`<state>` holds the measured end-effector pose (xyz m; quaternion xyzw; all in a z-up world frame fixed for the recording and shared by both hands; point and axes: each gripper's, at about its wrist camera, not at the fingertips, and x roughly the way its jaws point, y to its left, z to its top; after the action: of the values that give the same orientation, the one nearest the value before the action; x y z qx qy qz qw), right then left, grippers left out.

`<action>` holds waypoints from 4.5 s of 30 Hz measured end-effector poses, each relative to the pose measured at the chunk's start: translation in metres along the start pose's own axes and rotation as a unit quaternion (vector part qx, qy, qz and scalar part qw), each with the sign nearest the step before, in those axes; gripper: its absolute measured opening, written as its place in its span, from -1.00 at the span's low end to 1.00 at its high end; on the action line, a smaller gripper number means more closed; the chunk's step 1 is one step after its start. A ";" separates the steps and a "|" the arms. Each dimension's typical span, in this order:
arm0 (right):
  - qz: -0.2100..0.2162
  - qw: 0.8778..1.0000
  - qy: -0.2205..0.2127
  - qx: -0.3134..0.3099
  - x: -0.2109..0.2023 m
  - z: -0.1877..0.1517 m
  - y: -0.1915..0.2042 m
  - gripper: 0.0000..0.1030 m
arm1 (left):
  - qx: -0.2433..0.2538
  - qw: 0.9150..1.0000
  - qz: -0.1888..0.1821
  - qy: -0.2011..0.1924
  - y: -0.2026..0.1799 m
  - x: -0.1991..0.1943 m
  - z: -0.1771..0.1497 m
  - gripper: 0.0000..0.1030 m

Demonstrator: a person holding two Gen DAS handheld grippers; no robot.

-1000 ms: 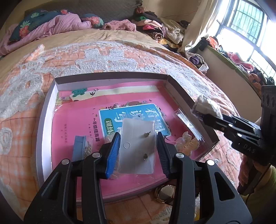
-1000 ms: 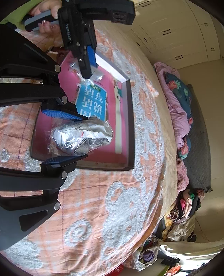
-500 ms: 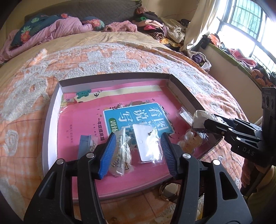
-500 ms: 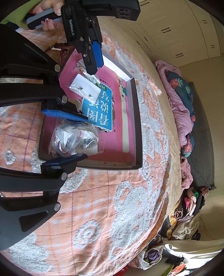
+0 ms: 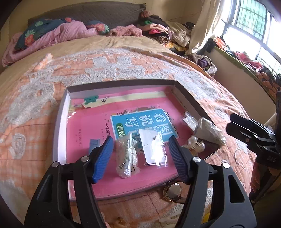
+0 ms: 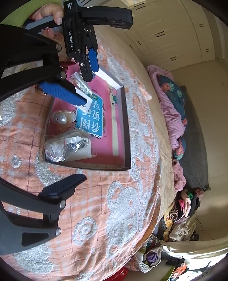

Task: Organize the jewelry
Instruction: 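Open both tools to release the bags and withdraw from the box, then grasp the cream hair claw with the left tool while the right tool grasps the yellow bangle bag, then carry the hair claw and bangle bag into the box and release both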

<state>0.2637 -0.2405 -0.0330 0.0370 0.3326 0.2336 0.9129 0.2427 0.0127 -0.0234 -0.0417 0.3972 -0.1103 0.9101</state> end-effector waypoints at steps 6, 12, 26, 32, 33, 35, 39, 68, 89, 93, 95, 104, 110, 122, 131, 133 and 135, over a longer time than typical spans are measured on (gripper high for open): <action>0.008 1.000 -0.010 0.008 -0.013 0.001 0.002 0.59 | -0.007 1.000 0.007 -0.021 0.003 -0.017 0.003 0.31; 0.012 1.000 -0.024 -0.004 -0.028 0.003 0.013 0.59 | -0.010 0.999 0.007 -0.031 0.004 -0.031 0.002 0.55; 0.018 0.999 -0.047 -0.007 -0.058 0.002 0.025 0.61 | -0.028 0.998 0.011 -0.062 0.003 -0.072 -0.006 0.79; 0.024 0.998 -0.053 -0.010 -0.075 -0.001 0.029 0.61 | -0.031 0.997 0.013 -0.067 0.000 -0.082 -0.011 0.79; 0.024 0.998 -0.055 -0.012 -0.078 -0.002 0.031 0.61 | -0.031 0.997 0.013 -0.068 -0.001 -0.084 -0.012 0.79; 0.024 0.998 -0.057 -0.016 -0.082 -0.004 0.032 0.61 | -0.031 0.997 0.012 -0.071 -0.002 -0.088 -0.013 0.79; 0.026 0.998 -0.055 -0.018 -0.088 -0.008 0.033 0.61 | -0.028 0.997 0.015 -0.076 -0.006 -0.094 -0.017 0.79; 0.033 0.998 0.026 -0.043 -0.088 -0.060 0.042 0.61 | -0.039 0.998 0.033 -0.029 -0.011 -0.100 -0.074 0.79; 0.031 0.985 0.118 -0.125 -0.045 -0.120 0.078 0.61 | -0.004 0.999 0.035 0.030 -0.033 -0.071 -0.097 0.79; 0.023 0.981 0.138 -0.134 -0.033 -0.128 0.079 0.61 | -0.004 0.999 0.029 0.040 -0.033 -0.065 -0.100 0.79; 0.020 0.980 0.145 -0.135 -0.028 -0.131 0.079 0.61 | -0.006 0.999 0.024 0.047 -0.033 -0.061 -0.100 0.79; 0.005 0.977 0.152 -0.148 -0.016 -0.141 0.079 0.90 | -0.017 0.997 -0.006 0.078 -0.036 -0.040 -0.104 0.79; 0.012 0.979 0.148 -0.140 -0.017 -0.137 0.072 0.64 | -0.050 0.994 -0.030 0.096 -0.033 -0.025 -0.104 0.79; -0.041 0.994 0.104 -0.015 -0.046 -0.105 0.007 0.62 | -0.047 0.993 -0.043 0.103 -0.056 -0.006 -0.104 0.62; -0.036 0.997 0.065 0.028 -0.064 -0.090 -0.013 0.62 | -0.006 0.997 -0.006 0.081 -0.068 -0.004 -0.104 0.20; -0.030 0.998 0.057 0.026 -0.066 -0.087 -0.012 0.62 | -0.009 0.997 -0.015 0.071 -0.066 -0.015 -0.102 0.20; -0.026 0.998 0.050 0.021 -0.070 -0.086 -0.010 0.62 | -0.006 0.998 -0.016 0.052 -0.066 -0.029 -0.099 0.20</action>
<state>0.1675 -0.2878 -0.0605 0.0358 0.3835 0.2047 0.8999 0.1403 -0.0435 -0.0593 -0.0480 0.4442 -0.1241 0.8860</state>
